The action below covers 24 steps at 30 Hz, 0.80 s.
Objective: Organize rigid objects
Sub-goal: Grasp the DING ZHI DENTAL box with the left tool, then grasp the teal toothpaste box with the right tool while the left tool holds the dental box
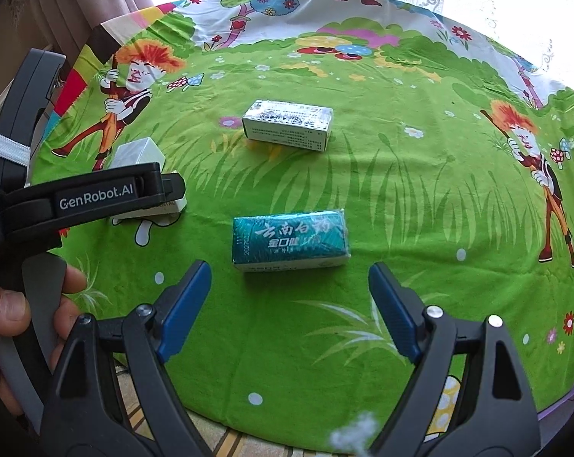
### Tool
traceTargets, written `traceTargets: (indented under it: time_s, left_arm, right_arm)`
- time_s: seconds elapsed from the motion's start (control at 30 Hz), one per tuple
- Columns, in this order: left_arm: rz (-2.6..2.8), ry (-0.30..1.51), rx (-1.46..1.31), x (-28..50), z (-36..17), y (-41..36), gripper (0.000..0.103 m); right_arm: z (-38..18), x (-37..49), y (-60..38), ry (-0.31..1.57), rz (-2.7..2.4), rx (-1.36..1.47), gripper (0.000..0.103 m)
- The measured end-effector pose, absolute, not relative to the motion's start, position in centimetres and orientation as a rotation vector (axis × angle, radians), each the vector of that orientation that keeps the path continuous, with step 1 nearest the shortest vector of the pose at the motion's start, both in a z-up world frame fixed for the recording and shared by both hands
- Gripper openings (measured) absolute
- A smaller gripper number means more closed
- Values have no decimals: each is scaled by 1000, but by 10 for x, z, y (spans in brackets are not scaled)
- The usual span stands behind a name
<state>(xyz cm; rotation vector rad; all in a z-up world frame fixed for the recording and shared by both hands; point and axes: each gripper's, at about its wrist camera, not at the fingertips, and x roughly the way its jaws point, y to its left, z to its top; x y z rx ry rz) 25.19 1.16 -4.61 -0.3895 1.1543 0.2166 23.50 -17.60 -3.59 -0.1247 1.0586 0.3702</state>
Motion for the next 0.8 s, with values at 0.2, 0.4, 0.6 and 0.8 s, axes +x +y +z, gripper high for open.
traceTargets:
  time_s: [0.2, 0.4, 0.6, 0.8]
  left_arm:
    - [206, 1149, -385, 253, -48, 12, 84]
    - [193, 1121, -417, 242, -45, 17, 84]
    - [166, 1076, -443, 225, -41, 16, 84]
    - [120, 1042, -434, 217, -37, 3, 84]
  right_arm:
    - [-44, 243, -172, 1063, 365, -133, 90]
    - [-53, 252, -170, 1070, 354, -135, 90]
    - [-61, 258, -172, 1076, 324, -129, 86]
    - [-60, 255, -180, 1061, 297, -113, 76]
